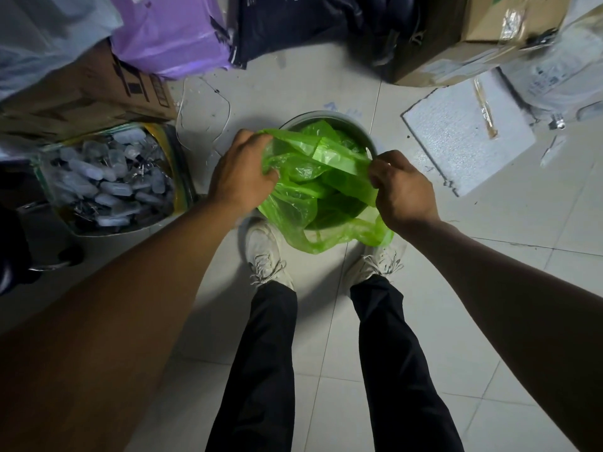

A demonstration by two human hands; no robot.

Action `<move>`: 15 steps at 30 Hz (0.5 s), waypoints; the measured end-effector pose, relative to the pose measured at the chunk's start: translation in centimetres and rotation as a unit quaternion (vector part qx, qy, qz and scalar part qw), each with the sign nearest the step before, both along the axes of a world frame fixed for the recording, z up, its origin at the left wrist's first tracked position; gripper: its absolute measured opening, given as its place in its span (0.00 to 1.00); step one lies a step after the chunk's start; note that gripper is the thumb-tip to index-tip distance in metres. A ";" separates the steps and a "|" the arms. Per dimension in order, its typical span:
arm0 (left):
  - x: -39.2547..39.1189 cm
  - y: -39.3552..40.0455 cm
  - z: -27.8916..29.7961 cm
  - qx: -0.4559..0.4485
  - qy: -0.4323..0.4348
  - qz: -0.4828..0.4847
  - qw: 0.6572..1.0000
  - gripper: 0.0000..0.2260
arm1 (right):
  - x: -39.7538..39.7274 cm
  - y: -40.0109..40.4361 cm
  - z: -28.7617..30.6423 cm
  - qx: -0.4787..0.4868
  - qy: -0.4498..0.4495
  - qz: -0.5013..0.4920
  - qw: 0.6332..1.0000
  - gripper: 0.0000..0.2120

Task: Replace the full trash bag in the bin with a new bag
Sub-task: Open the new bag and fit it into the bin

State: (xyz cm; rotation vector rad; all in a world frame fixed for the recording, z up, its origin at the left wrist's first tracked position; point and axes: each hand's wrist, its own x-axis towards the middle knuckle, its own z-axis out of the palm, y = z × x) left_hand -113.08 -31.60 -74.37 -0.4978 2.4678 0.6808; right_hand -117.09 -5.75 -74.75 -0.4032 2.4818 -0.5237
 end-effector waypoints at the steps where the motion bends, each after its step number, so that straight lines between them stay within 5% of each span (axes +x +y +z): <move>1: -0.2 0.0 -0.3 0.002 -0.013 0.004 1.000 0.27 | -0.2 0.0 -0.2 -0.002 0.003 -0.005 1.000 0.13; 8: -2.0 -0.5 -2.0 0.004 -0.066 0.016 0.998 0.44 | -2.2 -1.0 -2.5 0.008 -0.029 -0.026 0.999 0.32; 15: -3.2 -2.0 -4.3 0.029 -0.096 0.013 0.995 0.46 | -4.9 -1.7 -4.8 0.024 -0.065 -0.081 0.994 0.33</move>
